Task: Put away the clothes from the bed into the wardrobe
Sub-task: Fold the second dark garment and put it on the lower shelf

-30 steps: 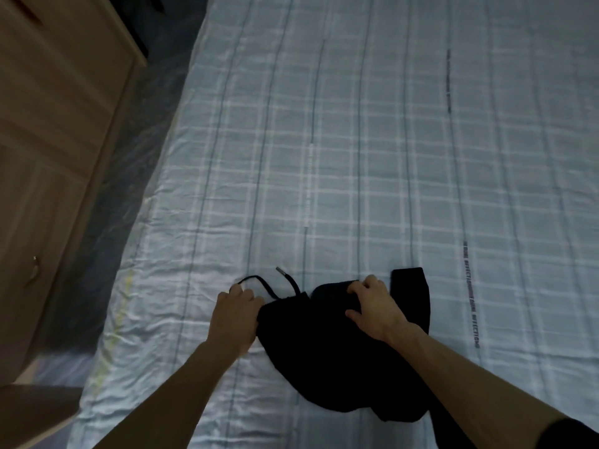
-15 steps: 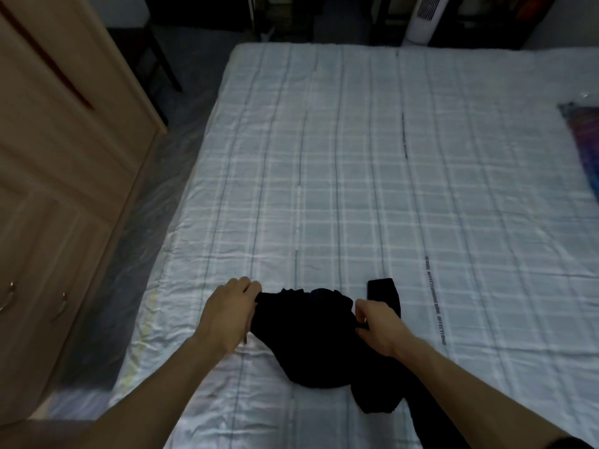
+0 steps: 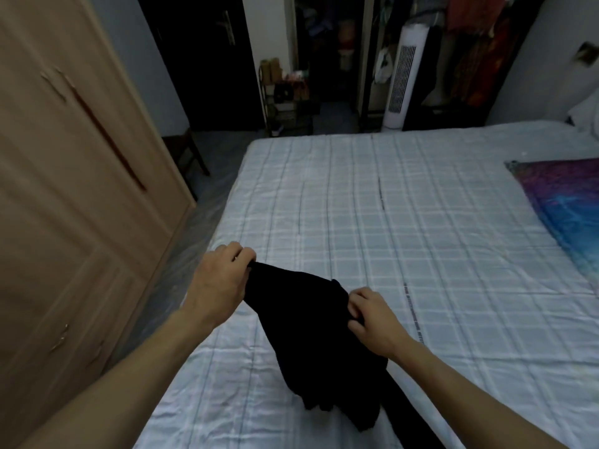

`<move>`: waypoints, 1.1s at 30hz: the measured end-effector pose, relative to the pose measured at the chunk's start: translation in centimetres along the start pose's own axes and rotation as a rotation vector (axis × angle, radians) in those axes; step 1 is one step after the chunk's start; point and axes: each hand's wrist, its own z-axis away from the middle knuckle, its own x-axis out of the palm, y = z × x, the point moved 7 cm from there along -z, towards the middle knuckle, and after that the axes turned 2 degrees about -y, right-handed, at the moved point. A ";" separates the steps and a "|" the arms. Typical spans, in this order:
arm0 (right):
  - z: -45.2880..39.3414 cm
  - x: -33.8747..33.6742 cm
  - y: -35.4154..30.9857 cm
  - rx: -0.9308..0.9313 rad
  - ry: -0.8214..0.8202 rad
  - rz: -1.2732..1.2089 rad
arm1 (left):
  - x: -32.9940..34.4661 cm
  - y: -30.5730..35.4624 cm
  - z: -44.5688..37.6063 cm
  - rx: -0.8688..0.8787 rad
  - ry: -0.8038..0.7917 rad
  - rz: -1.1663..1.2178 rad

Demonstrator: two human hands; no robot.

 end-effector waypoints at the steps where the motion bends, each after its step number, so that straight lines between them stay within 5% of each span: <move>1: 0.5 -0.2 -0.6 -0.023 -0.002 -0.031 | -1.5 0.6 0.1 0.013 0.027 -0.018; 8: 4.3 -0.4 -5.1 -0.138 0.014 -0.111 | -9.8 2.6 2.2 0.038 0.164 -0.102; 15: 8.3 1.0 -8.8 -0.052 -0.021 0.056 | -17.1 0.7 6.5 0.055 0.266 -0.108; 23: 13.0 -2.8 -16.2 -0.081 0.302 0.192 | -17.9 -4.9 13.7 0.071 0.151 -0.098; 33: 16.6 -7.7 -19.8 -0.008 0.424 0.343 | -19.1 -3.6 15.8 0.115 0.129 0.033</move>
